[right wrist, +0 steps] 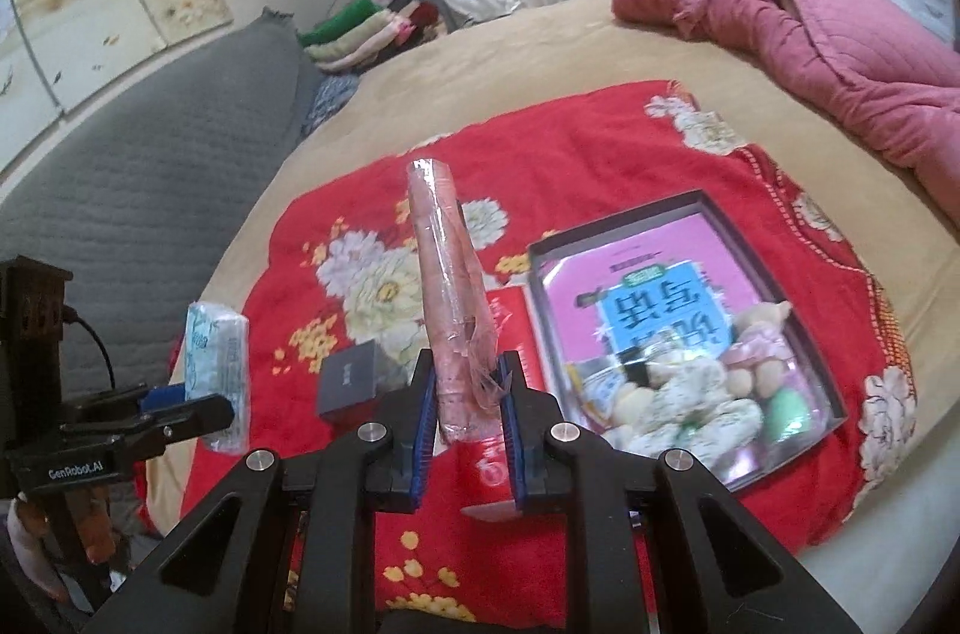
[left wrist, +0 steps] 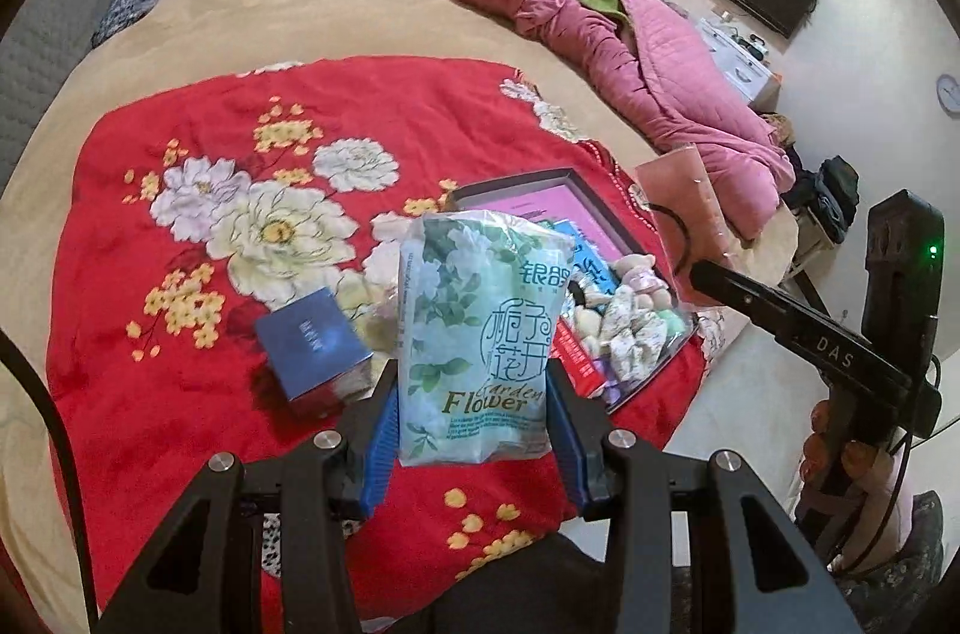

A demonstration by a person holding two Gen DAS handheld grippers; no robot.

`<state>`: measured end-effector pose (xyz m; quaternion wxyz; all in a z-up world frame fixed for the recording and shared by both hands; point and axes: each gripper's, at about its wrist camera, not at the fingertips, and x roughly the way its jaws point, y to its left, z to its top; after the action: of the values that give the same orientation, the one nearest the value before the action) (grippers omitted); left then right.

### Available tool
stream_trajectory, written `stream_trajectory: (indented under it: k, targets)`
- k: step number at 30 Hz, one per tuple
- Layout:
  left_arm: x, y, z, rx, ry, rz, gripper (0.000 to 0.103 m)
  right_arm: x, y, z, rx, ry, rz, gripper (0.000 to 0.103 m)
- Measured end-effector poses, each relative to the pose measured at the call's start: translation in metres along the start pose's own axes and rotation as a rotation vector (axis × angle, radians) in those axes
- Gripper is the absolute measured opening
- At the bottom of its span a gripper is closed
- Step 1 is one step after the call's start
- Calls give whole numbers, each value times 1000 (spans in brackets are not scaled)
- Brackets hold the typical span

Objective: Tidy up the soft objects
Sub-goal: 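Lift and carry the tissue pack and pink item over the pink book tray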

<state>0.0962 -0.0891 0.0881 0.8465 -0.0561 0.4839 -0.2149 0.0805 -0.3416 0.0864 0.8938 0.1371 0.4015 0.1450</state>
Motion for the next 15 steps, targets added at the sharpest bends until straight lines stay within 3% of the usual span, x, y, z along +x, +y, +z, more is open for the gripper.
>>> stream_trajectory:
  k: [15]
  targets:
    - [21, -64, 24, 96, 6, -13, 45, -40, -46, 5, 81, -58, -38, 20]
